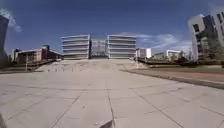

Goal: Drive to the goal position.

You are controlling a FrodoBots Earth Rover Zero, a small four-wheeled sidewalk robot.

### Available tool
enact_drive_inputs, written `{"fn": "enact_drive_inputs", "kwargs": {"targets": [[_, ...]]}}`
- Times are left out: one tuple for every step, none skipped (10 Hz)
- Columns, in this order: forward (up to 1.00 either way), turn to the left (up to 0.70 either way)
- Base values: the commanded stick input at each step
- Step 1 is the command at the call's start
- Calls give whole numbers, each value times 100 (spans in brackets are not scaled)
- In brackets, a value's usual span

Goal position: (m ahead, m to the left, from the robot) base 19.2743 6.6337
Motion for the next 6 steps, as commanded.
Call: {"fn": "enact_drive_inputs", "kwargs": {"targets": [[55, -1], [55, -1], [55, -1], [55, -1], [55, -1], [55, -1]]}}
